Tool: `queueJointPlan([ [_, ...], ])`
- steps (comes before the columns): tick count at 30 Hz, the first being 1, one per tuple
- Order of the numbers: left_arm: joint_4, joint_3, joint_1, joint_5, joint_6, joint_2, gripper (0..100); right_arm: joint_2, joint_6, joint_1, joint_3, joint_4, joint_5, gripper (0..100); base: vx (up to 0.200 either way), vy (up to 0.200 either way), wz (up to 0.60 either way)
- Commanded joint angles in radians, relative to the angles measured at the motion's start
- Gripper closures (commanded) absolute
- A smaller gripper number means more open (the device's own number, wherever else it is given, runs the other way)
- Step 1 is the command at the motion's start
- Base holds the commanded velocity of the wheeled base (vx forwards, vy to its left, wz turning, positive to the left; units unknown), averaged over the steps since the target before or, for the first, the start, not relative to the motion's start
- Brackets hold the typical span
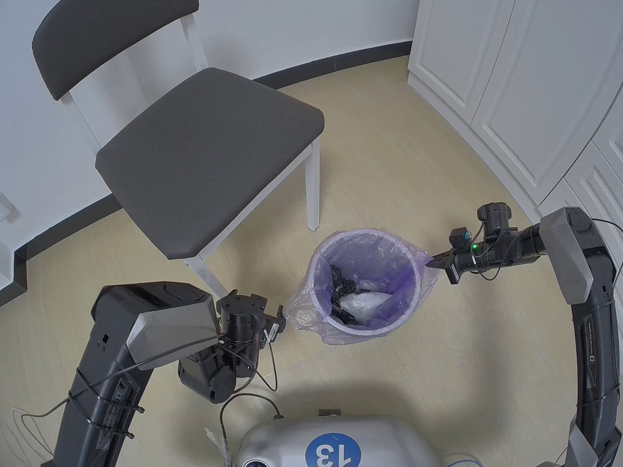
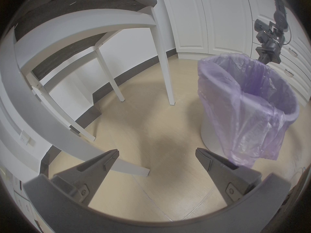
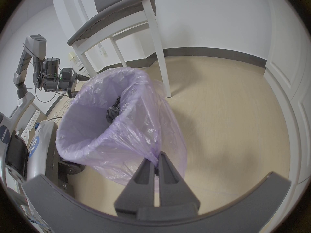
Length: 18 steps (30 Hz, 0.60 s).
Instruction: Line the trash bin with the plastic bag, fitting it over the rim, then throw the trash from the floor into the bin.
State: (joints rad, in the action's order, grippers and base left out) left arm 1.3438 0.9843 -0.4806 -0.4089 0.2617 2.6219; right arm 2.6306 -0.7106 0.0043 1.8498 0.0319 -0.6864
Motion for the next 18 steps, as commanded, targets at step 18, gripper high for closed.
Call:
queueJointPlan([
  [18, 0.011, -0.007, -0.018, -0.001, -0.006, 0.007, 0, 0.114, 0.005, 0.048, 0.150, -0.064, 0.001, 100, 0.000, 0.000, 0.00],
])
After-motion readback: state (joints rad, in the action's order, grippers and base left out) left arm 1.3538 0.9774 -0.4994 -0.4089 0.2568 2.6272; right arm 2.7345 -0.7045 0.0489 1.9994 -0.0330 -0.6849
